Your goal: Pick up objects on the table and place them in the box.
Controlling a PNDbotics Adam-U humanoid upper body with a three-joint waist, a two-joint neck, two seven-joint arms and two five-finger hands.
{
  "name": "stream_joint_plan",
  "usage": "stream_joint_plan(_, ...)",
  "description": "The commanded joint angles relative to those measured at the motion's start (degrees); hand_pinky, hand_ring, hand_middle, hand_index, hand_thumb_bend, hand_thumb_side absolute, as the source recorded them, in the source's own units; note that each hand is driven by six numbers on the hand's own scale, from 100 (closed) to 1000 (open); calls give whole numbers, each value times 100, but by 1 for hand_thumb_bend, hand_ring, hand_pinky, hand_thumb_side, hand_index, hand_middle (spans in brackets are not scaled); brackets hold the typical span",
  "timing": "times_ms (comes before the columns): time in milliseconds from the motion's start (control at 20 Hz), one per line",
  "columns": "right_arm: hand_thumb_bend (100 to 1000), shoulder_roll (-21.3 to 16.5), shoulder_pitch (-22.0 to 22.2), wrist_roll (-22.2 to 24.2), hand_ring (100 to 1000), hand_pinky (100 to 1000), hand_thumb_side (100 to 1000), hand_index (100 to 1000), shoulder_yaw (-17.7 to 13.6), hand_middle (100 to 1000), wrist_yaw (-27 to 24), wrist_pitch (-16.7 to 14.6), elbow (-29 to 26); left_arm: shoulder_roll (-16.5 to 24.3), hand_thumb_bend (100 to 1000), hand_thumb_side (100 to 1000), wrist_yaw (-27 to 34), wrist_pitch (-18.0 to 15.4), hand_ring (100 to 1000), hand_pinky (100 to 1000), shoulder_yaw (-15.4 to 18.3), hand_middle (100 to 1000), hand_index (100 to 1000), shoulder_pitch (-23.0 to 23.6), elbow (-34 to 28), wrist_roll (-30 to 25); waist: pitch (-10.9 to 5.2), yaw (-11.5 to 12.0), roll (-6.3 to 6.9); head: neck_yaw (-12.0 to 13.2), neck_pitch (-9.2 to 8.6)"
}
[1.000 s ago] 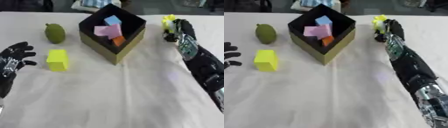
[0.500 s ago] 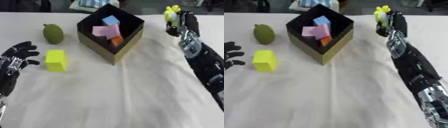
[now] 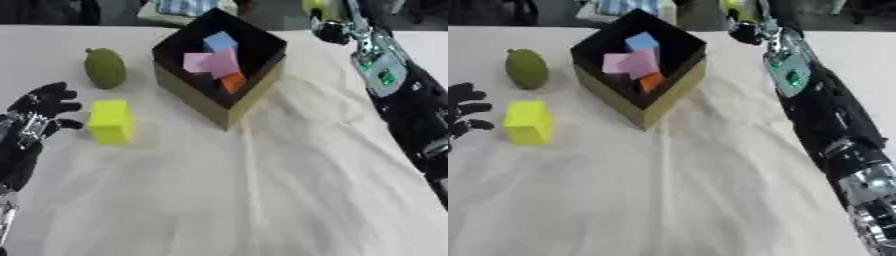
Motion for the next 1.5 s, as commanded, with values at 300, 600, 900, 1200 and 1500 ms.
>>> stream_joint_plan(300, 100, 295, -142, 1568, 722, 713, 251, 816, 429, 662, 431, -554, -445, 72, 421, 633, 10, -7, 774, 656, 28, 747, 858, -35, -57, -23, -245, 31, -70, -64, -76)
stream_joint_plan(600, 447, 416, -149, 1573, 822, 778, 442, 984, 519, 882, 970, -661, -640, 66, 419, 633, 23, -3, 774, 657, 19, 747, 858, -39, -51, -29, -282, -4, -72, -60, -81)
stream_joint_plan(900, 553, 375, -154, 1030, 842, 796, 453, 992, 608, 924, 1301, -677, -1109, 79, 418, 633, 14, -1, 775, 657, 23, 747, 858, -24, -35, -24, -318, -54, -72, -27, -64)
stream_joint_plan(1200, 390, 54, 38, 889, 821, 782, 395, 973, 643, 874, 708, -566, -1978, 141, 419, 629, 4, -17, 776, 657, 105, 747, 857, -4, -27, 59, -352, -200, -68, 115, -18)
stream_joint_plan(1500, 274, -562, 745, 619, 769, 746, 335, 943, 393, 797, -814, -100, -3291, 375, 424, 620, -67, -72, 777, 659, 274, 748, 855, -36, -39, 243, -377, -442, -56, 320, 14)
